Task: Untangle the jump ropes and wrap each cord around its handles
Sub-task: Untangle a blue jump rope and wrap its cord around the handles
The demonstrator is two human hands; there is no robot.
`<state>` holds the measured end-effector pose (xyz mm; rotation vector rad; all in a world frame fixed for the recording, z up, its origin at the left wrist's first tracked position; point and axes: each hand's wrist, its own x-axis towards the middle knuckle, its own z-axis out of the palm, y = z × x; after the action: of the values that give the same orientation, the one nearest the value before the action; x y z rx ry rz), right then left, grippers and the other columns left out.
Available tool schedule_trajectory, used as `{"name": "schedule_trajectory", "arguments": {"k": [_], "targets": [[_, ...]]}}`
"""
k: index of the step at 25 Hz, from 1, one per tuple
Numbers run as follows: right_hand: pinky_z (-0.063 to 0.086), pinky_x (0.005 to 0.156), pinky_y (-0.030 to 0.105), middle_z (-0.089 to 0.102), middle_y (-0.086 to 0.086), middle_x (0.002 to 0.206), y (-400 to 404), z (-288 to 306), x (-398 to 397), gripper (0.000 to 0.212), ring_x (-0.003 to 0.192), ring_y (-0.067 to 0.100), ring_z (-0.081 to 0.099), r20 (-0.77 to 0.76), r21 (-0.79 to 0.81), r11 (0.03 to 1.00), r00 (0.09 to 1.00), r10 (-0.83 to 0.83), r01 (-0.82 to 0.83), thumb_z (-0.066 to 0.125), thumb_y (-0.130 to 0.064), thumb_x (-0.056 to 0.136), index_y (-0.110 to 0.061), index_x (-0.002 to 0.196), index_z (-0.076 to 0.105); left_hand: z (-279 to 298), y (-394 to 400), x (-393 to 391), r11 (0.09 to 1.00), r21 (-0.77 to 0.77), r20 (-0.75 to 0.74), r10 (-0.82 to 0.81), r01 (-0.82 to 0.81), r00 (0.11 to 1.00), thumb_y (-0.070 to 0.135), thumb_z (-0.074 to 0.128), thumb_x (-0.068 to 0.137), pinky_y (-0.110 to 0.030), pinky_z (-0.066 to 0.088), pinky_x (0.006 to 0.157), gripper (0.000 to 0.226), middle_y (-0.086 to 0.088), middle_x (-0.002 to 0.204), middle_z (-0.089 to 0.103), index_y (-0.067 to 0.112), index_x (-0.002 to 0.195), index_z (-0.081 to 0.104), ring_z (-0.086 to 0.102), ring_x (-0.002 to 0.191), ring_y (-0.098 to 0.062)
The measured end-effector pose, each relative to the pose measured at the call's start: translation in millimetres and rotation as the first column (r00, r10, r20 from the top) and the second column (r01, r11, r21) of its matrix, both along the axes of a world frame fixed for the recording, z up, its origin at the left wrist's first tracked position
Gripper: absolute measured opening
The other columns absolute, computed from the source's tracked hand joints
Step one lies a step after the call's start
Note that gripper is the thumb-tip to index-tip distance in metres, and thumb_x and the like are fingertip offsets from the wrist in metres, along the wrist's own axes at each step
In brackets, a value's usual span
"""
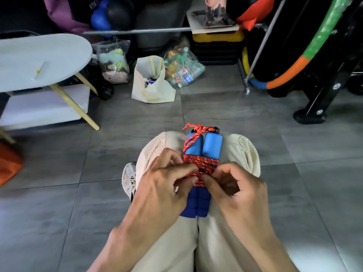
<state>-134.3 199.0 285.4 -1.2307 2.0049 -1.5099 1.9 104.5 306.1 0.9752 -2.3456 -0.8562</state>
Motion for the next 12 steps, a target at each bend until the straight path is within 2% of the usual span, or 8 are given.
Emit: {"name": "schedule_trajectory", "arguments": {"k": [3, 7, 10, 12], "targets": [[0.048, 0.056, 0.022, 0.063, -0.009, 0.072, 2.8, -3.3, -1.9, 0.013, 0.061, 0.011, 0.061, -0.110, -0.018, 0.999, 0.993, 0.034, -0.036, 0.074, -0.010, 0.078, -0.018, 0.077, 0.064, 0.7, -3.9, -2.2, 0.997, -0.016, 0.052, -0.070, 0.071, 0.996, 0.021, 0.067, 0.083, -0.007, 0.038, 0.069, 0.011, 0.016, 0.094, 0.045, 0.029, 0.091, 0.070, 0.050, 0.080, -0.003], [0.048, 0.054, 0.025, 0.063, -0.009, 0.074, 4.9, -6.8, -0.5, 0.010, 0.061, 0.009, 0.059, -0.186, -0.032, 0.999, 0.982, 0.016, -0.023, 0.073, -0.010, 0.075, -0.016, 0.079, 0.065, 1.0, -10.2, -8.7, 0.996, -0.014, 0.107, -0.082, 0.084, 0.991, 0.011, 0.070, 0.080, -0.022, 0.043, 0.070, 0.016, 0.013, 0.095, 0.044, 0.022, 0.085, 0.060, 0.048, 0.079, -0.006], [0.050, 0.057, 0.028, 0.065, -0.008, 0.077, 5.6, -11.9, 0.7, 0.009, 0.064, 0.007, 0.061, -0.217, -0.069, 0.997, 0.975, -0.046, 0.031, 0.073, -0.010, 0.076, -0.014, 0.083, 0.069, -1.4, -8.8, -10.3, 0.989, -0.085, 0.092, -0.115, 0.122, 0.989, 0.013, 0.061, 0.080, -0.027, 0.042, 0.071, 0.008, 0.010, 0.096, 0.044, 0.018, 0.084, 0.056, 0.047, 0.083, -0.011], [0.053, 0.063, 0.027, 0.069, -0.009, 0.084, 6.4, -15.9, 2.5, 0.015, 0.071, 0.006, 0.065, -0.200, -0.101, 0.992, 0.976, -0.089, 0.070, 0.072, -0.008, 0.078, -0.014, 0.092, 0.072, -4.5, -6.8, -9.1, 0.980, -0.145, 0.075, -0.130, 0.140, 0.989, 0.017, 0.055, 0.084, -0.034, 0.046, 0.070, 0.002, 0.006, 0.098, 0.047, 0.016, 0.086, 0.056, 0.050, 0.084, -0.015]]}}
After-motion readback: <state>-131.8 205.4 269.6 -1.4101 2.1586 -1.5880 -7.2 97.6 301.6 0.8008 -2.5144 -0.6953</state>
